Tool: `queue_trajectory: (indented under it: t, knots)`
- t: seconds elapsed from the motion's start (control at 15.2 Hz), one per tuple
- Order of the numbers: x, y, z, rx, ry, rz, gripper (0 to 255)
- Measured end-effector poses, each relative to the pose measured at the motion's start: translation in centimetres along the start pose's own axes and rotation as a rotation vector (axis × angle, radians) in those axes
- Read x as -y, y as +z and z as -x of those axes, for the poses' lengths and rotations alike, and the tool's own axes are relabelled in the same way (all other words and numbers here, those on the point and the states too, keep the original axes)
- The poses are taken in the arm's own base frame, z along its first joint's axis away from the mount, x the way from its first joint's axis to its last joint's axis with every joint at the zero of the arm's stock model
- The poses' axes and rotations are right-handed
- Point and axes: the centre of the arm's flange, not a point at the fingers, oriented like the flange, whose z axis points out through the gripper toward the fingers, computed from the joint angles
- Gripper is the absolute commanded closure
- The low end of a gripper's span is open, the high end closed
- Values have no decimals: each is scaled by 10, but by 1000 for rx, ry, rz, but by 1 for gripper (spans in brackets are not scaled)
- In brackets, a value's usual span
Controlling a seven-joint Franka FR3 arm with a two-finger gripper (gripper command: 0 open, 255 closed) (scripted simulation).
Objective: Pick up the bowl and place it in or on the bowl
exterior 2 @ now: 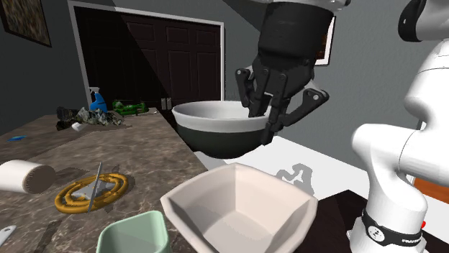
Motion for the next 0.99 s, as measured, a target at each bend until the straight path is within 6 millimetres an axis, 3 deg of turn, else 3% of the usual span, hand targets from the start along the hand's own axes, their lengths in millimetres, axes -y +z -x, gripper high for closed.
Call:
queue_trajectory:
  t: [0.13, 0.26, 0.99]
  knots:
    - [25, -8, -2, 0, 0, 0, 255]
    - [35, -5, -4, 0, 0, 0, 255]
    - [53, 48, -5, 1, 1, 0, 255]
